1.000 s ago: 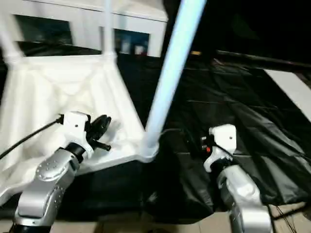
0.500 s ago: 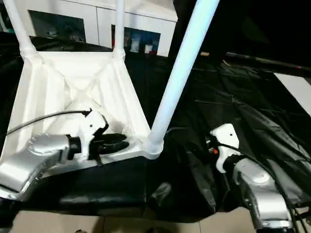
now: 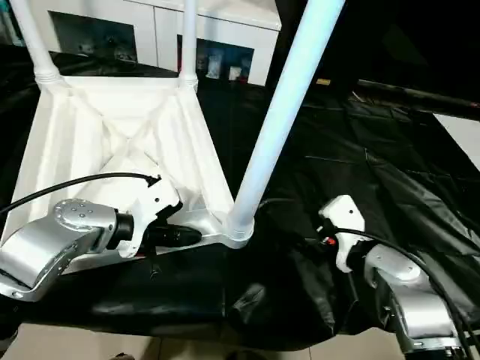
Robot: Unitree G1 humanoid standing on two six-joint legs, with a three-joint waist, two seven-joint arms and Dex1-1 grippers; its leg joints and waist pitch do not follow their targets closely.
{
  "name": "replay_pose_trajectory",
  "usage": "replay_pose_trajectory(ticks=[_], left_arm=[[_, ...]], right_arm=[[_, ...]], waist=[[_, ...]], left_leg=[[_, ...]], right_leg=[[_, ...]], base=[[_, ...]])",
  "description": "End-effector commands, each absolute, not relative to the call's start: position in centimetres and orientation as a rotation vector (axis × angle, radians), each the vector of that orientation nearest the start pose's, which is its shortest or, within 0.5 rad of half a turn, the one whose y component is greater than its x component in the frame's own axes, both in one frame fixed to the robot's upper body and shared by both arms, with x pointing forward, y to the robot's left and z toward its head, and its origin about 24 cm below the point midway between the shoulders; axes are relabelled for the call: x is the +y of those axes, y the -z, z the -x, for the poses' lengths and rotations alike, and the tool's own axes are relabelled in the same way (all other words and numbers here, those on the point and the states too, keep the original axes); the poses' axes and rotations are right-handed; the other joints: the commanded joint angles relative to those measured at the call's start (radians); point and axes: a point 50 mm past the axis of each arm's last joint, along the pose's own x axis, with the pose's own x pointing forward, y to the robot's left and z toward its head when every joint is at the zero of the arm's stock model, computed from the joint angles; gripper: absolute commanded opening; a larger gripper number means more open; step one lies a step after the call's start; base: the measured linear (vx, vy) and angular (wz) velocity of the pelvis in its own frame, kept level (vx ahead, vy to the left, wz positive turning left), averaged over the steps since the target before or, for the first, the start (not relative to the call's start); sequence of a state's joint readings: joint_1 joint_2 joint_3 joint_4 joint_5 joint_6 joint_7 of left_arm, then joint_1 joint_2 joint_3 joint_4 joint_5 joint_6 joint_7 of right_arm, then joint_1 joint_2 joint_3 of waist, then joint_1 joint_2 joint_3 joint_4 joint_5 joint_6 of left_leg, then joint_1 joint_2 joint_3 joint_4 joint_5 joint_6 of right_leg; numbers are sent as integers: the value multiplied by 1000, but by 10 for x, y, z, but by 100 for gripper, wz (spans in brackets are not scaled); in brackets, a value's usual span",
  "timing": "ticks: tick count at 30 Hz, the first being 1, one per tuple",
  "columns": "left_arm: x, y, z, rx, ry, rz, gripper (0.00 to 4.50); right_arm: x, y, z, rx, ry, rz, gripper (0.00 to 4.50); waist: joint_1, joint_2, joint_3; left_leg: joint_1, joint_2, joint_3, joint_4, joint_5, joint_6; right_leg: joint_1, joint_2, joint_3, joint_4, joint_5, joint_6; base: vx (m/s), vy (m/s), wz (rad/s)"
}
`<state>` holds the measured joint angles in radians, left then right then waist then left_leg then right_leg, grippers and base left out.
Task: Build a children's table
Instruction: Rotate table base
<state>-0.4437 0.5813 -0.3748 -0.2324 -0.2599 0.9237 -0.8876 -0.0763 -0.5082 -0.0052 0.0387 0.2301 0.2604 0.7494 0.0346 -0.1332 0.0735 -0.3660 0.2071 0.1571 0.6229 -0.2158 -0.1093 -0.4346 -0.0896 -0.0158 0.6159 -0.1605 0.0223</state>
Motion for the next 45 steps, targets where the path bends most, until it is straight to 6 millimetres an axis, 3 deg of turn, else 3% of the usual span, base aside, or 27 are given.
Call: replay_pose_trajectory(ticks=[1,9,15,16,20,32,39,45], left_arm=[[117,-103,-265,606,1150,-349,21],[113,-102,-264,598,1144,-344,85],[112,-100,-262,608,1147,-355,125],[112,-99,-262,611,1150,-373,158],[113,-96,-262,614,1141,-386,190],[113,-104,-269,554,1098,-413,190],[115,-89,-270,602,1088,-431,190],[116,-73,-275,635,1046,-394,130]], right_arm=[[-214,-55,-253,292,-703,197,374],[-208,-53,-250,290,-712,183,374],[-204,-50,-249,292,-717,182,374],[-203,-50,-249,293,-717,180,374],[-201,-49,-249,294,-718,181,374],[-199,-51,-246,292,-746,168,374],[-197,-51,-244,294,-786,152,374],[-195,-51,-245,287,-786,156,374]], waist=[[2,12,-58],[3,9,-61],[3,11,-62],[4,14,-62],[3,15,-61],[3,10,-60],[4,15,-63],[8,15,-66]], left_leg=[[0,6,15,-88,-159,22],[-5,5,13,-88,-157,18],[-6,4,14,-87,-144,18],[-6,4,13,-88,-142,18],[-6,4,14,-88,-150,16],[-7,5,12,-89,-172,12],[-6,5,12,-89,-159,19],[-6,5,12,-88,-155,20]], right_leg=[[54,-15,14,-64,-294,-161],[53,-16,13,-66,-316,-137],[54,-14,13,-63,-288,-143],[54,-14,13,-63,-281,-145],[54,-14,13,-64,-281,-146],[52,-15,13,-67,-314,-135],[54,-15,13,-65,-292,-142],[56,-16,13,-65,-268,-154]], base=[[0,0,0],[0,0,0],[0,0,0],[0,0,0],[0,0,0],[0,0,0],[0,0,0],[0,0,0]])
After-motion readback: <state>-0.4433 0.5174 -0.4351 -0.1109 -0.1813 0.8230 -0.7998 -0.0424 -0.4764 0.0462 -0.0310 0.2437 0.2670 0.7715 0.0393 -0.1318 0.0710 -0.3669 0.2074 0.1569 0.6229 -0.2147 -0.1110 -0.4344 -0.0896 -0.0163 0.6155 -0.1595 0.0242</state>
